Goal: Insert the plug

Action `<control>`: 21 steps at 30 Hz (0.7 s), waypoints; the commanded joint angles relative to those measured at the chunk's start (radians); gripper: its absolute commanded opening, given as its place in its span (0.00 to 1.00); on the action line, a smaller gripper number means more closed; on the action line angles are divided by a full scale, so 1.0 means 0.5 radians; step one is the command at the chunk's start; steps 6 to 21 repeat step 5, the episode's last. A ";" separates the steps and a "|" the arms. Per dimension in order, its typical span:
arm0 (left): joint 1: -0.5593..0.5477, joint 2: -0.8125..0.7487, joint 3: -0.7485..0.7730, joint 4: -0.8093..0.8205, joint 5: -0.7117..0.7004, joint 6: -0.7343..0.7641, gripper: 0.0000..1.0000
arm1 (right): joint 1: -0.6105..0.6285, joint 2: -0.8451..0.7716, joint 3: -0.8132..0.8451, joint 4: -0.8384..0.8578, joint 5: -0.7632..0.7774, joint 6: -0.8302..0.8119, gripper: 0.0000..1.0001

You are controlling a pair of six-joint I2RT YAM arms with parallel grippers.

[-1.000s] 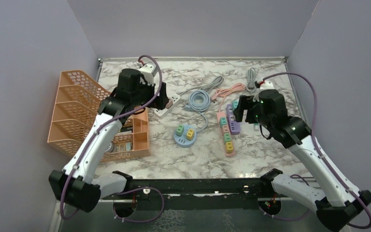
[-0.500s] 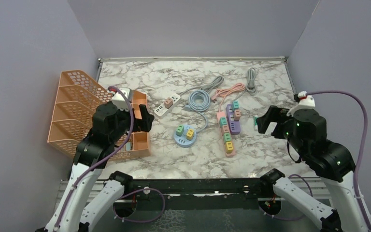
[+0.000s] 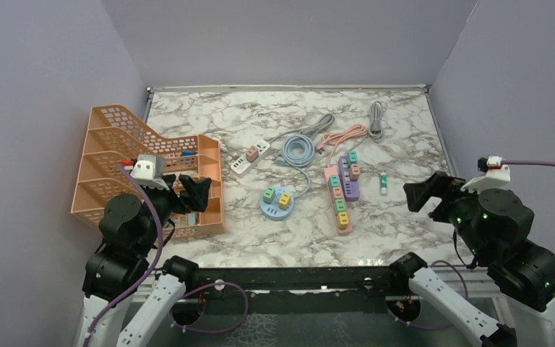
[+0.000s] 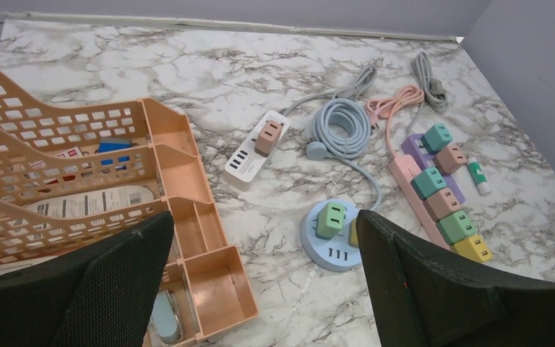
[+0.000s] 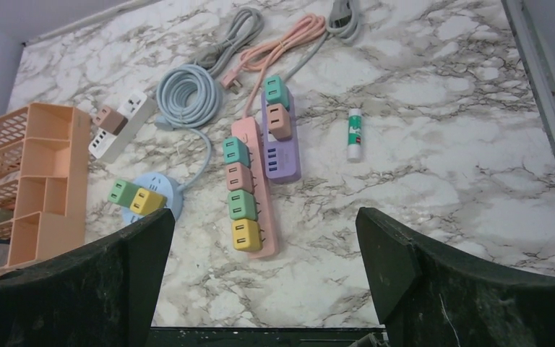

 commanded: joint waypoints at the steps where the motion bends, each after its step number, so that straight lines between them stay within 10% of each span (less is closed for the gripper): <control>1: -0.001 -0.032 0.045 -0.036 -0.111 -0.039 0.99 | 0.010 -0.069 0.053 -0.050 0.087 0.015 0.98; 21: -0.002 -0.038 0.034 -0.038 -0.104 -0.057 0.99 | 0.010 -0.115 0.054 -0.044 0.079 -0.010 1.00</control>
